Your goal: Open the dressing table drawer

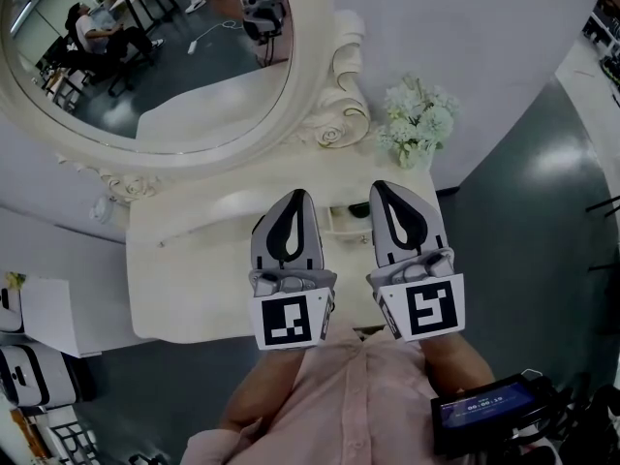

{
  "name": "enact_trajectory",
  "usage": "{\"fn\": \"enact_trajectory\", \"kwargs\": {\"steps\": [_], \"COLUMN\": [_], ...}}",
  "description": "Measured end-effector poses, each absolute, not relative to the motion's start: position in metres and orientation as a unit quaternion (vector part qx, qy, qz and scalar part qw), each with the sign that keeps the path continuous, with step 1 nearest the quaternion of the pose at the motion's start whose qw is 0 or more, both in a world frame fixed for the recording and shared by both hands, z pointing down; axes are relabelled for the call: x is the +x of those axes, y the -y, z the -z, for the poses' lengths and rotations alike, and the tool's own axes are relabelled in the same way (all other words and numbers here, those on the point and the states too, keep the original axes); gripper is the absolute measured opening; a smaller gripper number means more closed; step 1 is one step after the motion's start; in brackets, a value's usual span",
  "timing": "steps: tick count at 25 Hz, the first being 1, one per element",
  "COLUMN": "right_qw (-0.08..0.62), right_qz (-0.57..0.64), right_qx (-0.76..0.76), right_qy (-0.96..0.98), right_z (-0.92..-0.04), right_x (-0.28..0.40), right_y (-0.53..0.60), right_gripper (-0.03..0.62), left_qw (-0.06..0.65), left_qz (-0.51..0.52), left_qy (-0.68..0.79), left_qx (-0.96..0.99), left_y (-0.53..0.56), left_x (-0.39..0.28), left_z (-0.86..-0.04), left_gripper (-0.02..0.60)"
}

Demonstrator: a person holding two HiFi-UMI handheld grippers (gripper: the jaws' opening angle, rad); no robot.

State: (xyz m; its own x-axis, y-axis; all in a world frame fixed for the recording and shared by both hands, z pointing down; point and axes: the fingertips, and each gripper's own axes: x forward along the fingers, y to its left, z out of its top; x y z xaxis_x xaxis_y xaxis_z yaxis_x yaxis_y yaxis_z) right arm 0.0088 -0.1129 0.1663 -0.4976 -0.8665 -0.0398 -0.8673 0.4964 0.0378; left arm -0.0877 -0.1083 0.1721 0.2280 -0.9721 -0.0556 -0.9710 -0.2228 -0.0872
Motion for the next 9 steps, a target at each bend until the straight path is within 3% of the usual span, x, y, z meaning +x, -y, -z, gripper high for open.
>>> {"fn": "enact_trajectory", "kwargs": {"steps": [9], "right_qw": [0.006], "right_qz": [-0.024], "right_qx": [-0.500], "right_qy": [-0.865], "right_z": [-0.1649], "right_x": [0.0051], "right_y": [0.1121], "right_gripper": [0.018], "left_qw": [0.047], "left_qz": [0.005], "left_qy": [-0.623], "left_qx": [-0.781], "left_y": [0.1078], "left_x": [-0.0909], "left_z": [-0.1705], "left_gripper": [0.021]}}
